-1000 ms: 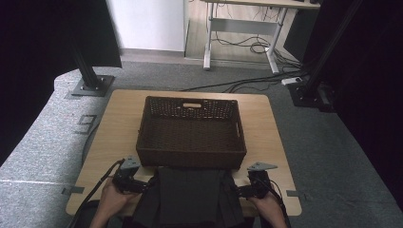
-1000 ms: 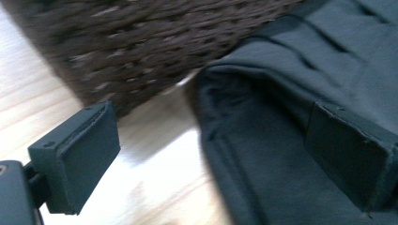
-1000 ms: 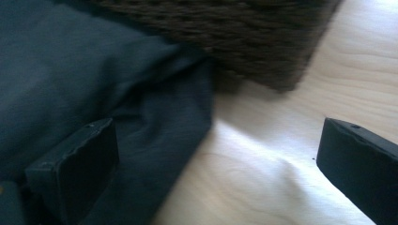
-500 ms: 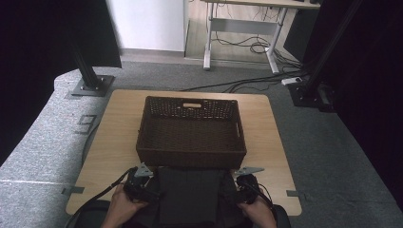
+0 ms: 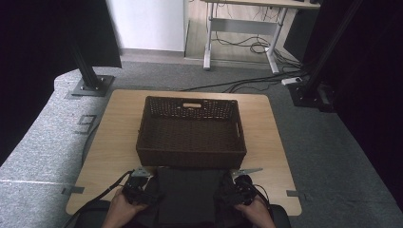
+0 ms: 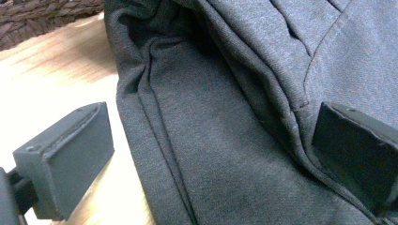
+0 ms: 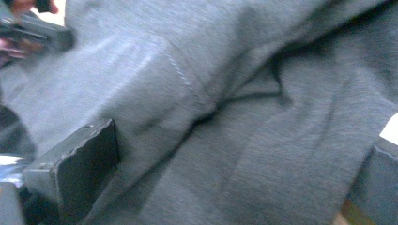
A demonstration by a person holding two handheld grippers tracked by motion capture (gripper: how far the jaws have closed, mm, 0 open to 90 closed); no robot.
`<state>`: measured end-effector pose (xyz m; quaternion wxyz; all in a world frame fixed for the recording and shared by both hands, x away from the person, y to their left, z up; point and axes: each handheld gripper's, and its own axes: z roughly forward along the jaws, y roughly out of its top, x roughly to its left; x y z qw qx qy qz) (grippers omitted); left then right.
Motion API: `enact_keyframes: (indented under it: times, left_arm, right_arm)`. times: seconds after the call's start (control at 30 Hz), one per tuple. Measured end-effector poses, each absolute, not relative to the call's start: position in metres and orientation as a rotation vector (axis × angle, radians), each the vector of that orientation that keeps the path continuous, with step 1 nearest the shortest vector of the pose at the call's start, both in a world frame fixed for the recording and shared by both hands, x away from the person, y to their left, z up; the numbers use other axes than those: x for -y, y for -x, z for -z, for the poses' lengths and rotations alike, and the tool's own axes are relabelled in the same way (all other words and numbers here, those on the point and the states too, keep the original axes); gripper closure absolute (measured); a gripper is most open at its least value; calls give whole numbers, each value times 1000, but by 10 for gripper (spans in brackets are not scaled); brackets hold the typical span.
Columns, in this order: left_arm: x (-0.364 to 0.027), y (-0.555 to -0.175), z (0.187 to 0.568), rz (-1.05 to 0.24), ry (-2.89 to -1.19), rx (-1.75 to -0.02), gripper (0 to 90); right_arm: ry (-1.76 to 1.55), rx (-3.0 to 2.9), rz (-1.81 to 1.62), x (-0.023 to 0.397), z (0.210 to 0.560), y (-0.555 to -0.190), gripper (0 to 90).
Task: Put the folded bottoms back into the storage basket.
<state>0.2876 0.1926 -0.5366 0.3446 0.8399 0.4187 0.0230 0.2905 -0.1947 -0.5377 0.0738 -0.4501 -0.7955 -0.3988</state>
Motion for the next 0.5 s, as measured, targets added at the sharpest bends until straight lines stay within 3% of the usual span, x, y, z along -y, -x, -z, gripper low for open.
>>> enact_keyframes:
  times: [0.5]
  left_arm:
    - [-172,-283,537,-53,-2214,-1032,0]
  right_arm:
    - [1356,2516,1072,168,534,-295,0]
